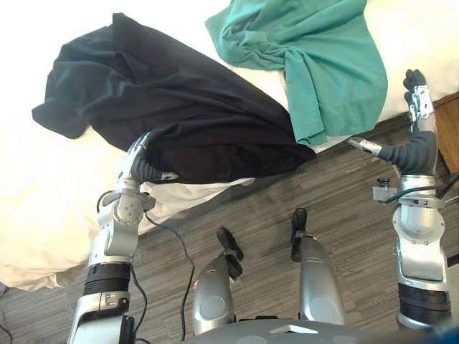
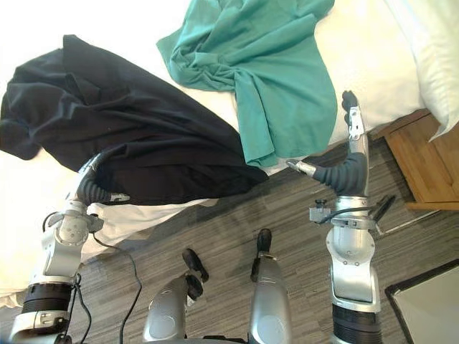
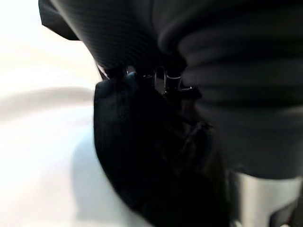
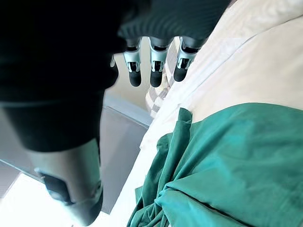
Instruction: Tidy the bed and pick cloth on bed and put in laundry
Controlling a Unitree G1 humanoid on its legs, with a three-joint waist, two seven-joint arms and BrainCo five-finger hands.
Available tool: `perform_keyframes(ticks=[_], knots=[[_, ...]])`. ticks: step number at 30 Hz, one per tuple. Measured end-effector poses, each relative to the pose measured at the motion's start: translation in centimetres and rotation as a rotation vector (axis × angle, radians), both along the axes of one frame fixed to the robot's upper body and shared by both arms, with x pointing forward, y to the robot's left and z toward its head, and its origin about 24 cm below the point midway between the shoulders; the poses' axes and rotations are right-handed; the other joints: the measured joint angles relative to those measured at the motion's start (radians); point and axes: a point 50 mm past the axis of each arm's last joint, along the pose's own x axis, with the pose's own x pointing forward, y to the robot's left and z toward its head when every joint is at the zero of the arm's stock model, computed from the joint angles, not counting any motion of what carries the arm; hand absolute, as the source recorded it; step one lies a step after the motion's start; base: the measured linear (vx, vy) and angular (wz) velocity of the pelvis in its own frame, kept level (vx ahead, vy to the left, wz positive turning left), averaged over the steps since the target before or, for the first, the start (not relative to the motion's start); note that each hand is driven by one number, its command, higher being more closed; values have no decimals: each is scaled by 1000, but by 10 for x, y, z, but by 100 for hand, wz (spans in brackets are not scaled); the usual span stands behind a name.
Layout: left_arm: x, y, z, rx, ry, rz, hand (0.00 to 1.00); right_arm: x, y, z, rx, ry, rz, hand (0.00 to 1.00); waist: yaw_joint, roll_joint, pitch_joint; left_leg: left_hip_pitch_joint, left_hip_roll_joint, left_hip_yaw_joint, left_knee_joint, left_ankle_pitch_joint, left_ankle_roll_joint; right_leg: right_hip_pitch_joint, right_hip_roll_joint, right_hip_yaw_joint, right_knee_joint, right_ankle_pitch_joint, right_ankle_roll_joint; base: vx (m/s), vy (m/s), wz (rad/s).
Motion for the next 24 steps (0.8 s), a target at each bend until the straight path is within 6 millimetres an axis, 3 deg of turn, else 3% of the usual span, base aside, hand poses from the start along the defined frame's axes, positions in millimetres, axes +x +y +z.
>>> perform_keyframes(ticks=[3,9,10,16,24], knots=[[9,-2,20,-15,-77,16,100,-1,0,-4,1,16,-2,0,6,-5,0,-3,-1,0,-2,0,0,5,-2,-7,-8,2,1,40,-1,7],[21,-14,39,-145,-224,-3,100,-2,3,-9,0,36,14,0,-6,-28,3,27,-2,9,-6,0,0,42,-2,-9,-31,4,1,58,4,-1],[20,-18,39,-162,-232,-15,0,-3,3,-10,0,39,13,0,-11,-31,1,40,-3,10,-5,0,0,59,-2,-9,-38,4,1,90,9,-4],[15,-34,57,-202,-369,-66,0,-2,1,-15,2,57,4,0,-18,-39,-3,70,-6,12,-8,0,0,95,0,-9,-58,4,1,50,5,-3],[6,-51,41,-207,-358,-76,0,2,-5,-34,16,144,-18,0,-26,-43,-49,112,-18,37,-26,0,0,132,11,10,-97,8,6,42,5,-9]])
